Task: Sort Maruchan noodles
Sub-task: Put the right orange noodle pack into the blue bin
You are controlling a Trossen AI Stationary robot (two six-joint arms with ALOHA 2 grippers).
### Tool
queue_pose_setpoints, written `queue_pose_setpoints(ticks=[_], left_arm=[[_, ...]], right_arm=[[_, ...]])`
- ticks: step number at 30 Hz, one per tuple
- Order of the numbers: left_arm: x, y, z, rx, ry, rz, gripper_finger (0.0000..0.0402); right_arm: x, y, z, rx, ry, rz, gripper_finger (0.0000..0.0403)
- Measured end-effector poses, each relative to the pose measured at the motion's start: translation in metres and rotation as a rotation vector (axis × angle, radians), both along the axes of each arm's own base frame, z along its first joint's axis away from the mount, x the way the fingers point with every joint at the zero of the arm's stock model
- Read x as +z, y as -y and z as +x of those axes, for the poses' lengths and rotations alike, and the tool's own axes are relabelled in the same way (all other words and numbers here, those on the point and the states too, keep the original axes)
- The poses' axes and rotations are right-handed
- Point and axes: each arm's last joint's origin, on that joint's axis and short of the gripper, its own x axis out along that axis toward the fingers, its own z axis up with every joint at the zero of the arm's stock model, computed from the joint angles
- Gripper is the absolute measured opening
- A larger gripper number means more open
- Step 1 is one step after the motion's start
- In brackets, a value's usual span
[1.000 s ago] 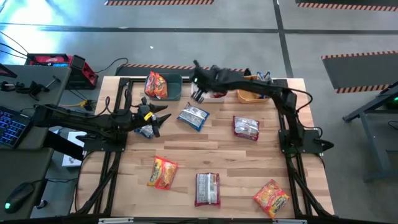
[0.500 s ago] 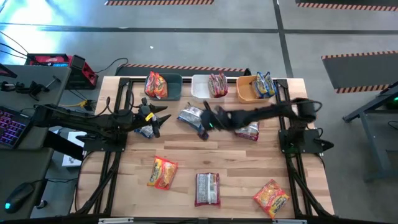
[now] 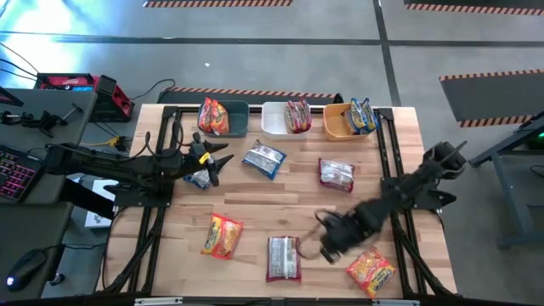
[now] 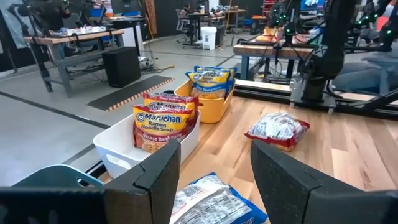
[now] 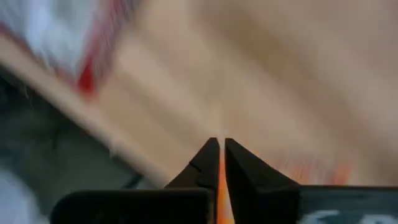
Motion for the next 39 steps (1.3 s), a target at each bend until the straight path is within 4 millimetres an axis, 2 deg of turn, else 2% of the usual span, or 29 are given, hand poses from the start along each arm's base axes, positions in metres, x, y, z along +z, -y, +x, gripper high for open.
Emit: queue_pose_setpoints(ticks=[3,7,9,12,16,19,21,28,33,39], left_arm=[[0.000,0.000,0.000,0.000,0.001,-0.001,0.0184],[-0.001,0.001,0.002,-0.022,0.000,-0.010,0.0184],[-0.002,0.001,0.003,-0.026,-0.004,-0.011,0.0184],[-0.003,0.001,0.003,-0.027,-0.010,-0.010,0.0184],[-0.003,0.001,0.003,-0.027,-0.009,-0.010,0.0184],[-0.003,0.001,0.003,-0.027,-0.010,-0.011,0.0184],[-0.003,0.001,0.004,-0.028,-0.010,-0.012,0.0184],[-0.003,0.001,0.004,-0.028,-0.005,-0.025,0.0184],[-0.003,0.001,0.004,-0.028,-0.005,-0.025,0.0184],[-0.003,0.001,0.004,-0.028,-0.005,-0.025,0.0184]], right_arm=[[0.007,-0.030,-0.021,-0.125,-0.148,0.109,0.0047],[0.007,-0.060,-0.051,-0.373,-0.348,0.133,0.0112],[0.003,-0.072,-0.065,-0.469,-0.388,0.126,0.0142],[-0.004,-0.082,-0.074,-0.457,-0.415,0.127,0.0175],[-0.016,-0.076,-0.074,-0.485,-0.425,0.015,0.0187],[-0.021,-0.073,-0.076,-0.492,-0.401,-0.072,0.0171],[-0.026,-0.071,-0.076,-0.485,-0.372,-0.131,0.0147],[-0.050,-0.072,-0.068,-0.417,-0.374,-0.238,0.0015],[-0.064,-0.073,-0.058,-0.381,-0.376,-0.238,0.0018],[-0.080,-0.073,-0.047,-0.328,-0.376,-0.247,0.0004]])
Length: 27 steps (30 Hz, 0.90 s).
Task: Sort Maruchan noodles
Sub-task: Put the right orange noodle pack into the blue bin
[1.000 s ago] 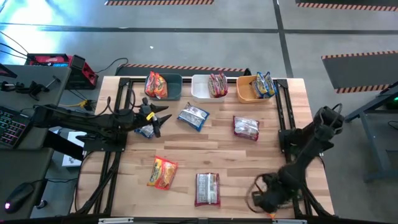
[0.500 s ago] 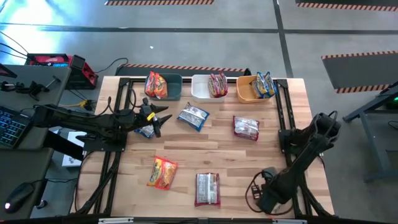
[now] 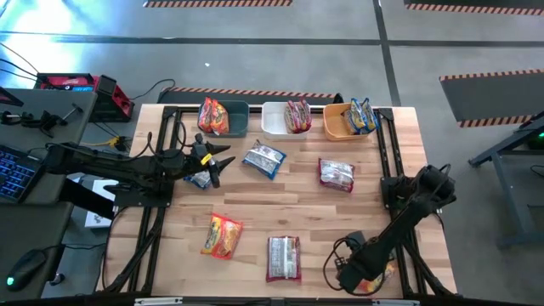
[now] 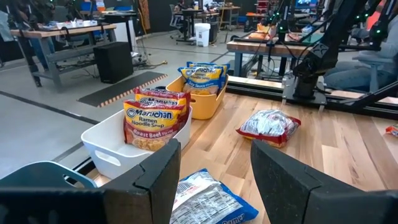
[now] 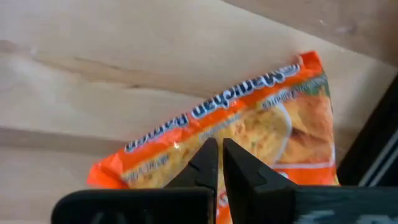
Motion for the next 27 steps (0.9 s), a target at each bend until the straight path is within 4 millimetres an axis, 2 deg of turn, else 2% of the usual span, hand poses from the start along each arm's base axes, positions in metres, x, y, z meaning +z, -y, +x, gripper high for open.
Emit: queue_pose_setpoints(ticks=[7,12,14,17,20,23,25,27], left_arm=[[0.000,0.000,0.000,0.000,0.000,0.000,0.0184],[0.000,0.000,0.000,0.000,0.000,0.000,0.0184],[0.000,0.000,0.000,0.000,0.000,-0.001,0.0184],[0.000,0.000,0.000,0.001,0.003,-0.007,0.0184],[0.000,0.000,0.000,0.001,0.001,-0.007,0.0184],[0.000,0.000,0.000,-0.002,0.001,-0.008,0.0184],[0.000,0.000,0.000,-0.005,0.001,-0.009,0.0184],[0.000,0.000,0.000,-0.006,0.001,-0.009,0.0184]], right_arm=[[-0.008,0.010,0.018,0.057,0.078,-0.027,0.0001],[-0.011,0.019,0.044,0.161,0.204,0.023,0.0000],[-0.005,0.024,0.054,0.185,0.210,0.079,0.0000],[0.020,0.020,0.060,0.194,0.241,0.136,0.0000],[0.044,0.005,0.053,0.188,0.276,0.134,0.0000],[0.059,-0.012,0.033,0.120,0.348,0.046,0.0000],[0.058,-0.024,0.014,0.037,0.400,0.001,0.0000],[0.048,-0.034,-0.004,-0.037,0.408,-0.015,0.0002]])
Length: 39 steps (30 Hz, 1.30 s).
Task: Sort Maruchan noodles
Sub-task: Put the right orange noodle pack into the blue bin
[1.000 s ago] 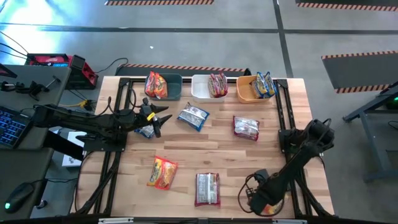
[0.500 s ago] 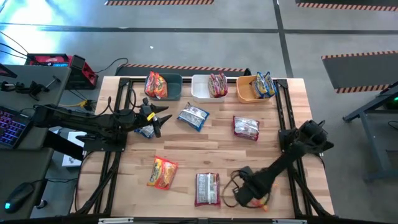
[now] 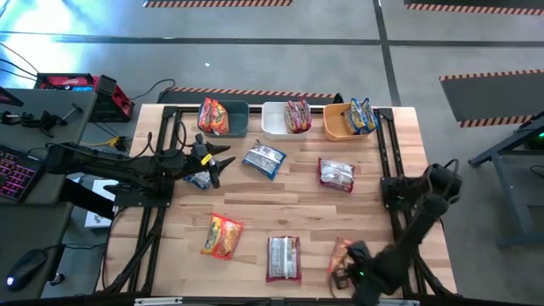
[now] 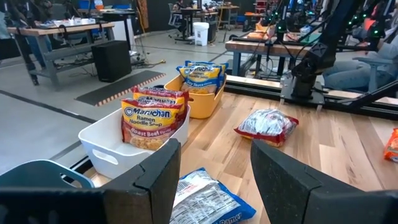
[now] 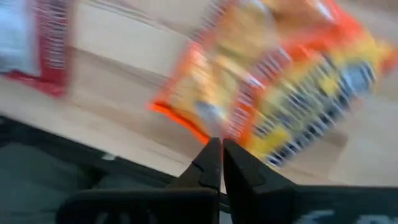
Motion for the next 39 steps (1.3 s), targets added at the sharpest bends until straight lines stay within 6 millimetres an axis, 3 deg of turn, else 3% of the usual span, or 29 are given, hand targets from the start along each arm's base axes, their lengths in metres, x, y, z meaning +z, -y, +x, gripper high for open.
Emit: queue_pose_setpoints(ticks=[5,14,19,24,29,33,39], left_arm=[[0.001,0.000,0.000,-0.001,0.007,0.000,0.0184],[0.003,0.001,0.001,-0.027,0.032,-0.004,0.0184],[0.003,0.001,0.001,-0.028,0.034,-0.008,0.0184],[0.004,0.001,0.001,-0.042,0.041,-0.013,0.0184],[0.004,0.001,0.001,-0.041,0.044,-0.016,0.0184],[0.004,0.002,0.002,-0.072,0.056,-0.032,0.0184],[0.001,-0.002,0.011,-0.196,0.084,-0.080,0.0184]], right_arm=[[-0.017,-0.002,-0.009,-0.024,-0.112,0.098,0.0050],[-0.018,-0.001,-0.024,-0.029,-0.201,0.043,0.0218],[-0.033,0.004,-0.029,-0.024,-0.134,-0.018,0.0254],[-0.059,0.009,-0.026,-0.043,-0.033,0.047,0.0251],[-0.060,0.015,-0.021,-0.041,0.078,-0.067,0.0221],[-0.047,0.018,-0.017,-0.021,0.133,-0.178,0.0162],[-0.038,0.036,-0.005,0.068,0.114,-0.367,0.0029]])
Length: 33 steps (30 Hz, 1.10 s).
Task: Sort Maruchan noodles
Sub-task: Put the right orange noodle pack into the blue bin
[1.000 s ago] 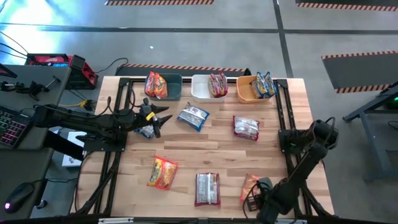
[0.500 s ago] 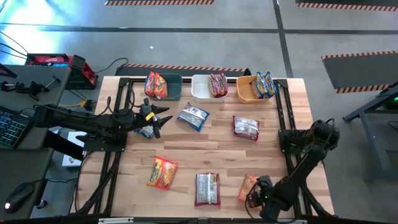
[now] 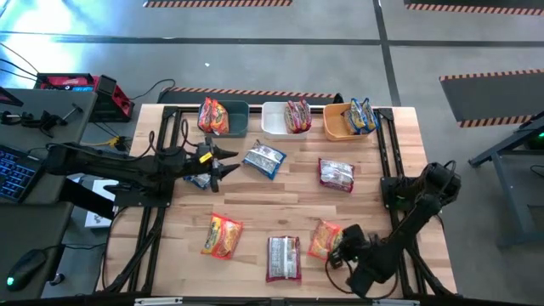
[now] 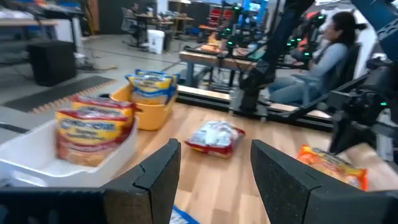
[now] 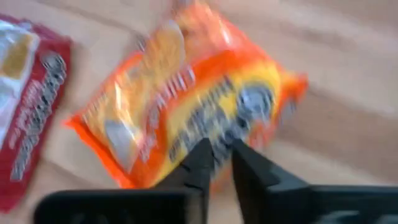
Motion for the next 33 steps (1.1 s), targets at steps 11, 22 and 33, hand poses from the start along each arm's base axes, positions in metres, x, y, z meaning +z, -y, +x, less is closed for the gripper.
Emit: queue_pose_setpoints(ticks=[11,22,33], left_arm=[[-0.012,-0.014,0.032,-0.039,-0.102,-0.037,0.0184],[-0.033,-0.012,0.069,-0.145,-0.243,-0.070,0.0184],[-0.029,-0.012,0.082,-0.148,-0.239,-0.083,0.0184]], right_arm=[[0.030,0.013,0.006,0.075,-0.105,0.210,0.0071],[-0.017,0.016,-0.012,-0.138,0.181,0.302,0.0189],[-0.001,0.007,-0.019,-0.136,0.032,0.320,0.0256]])
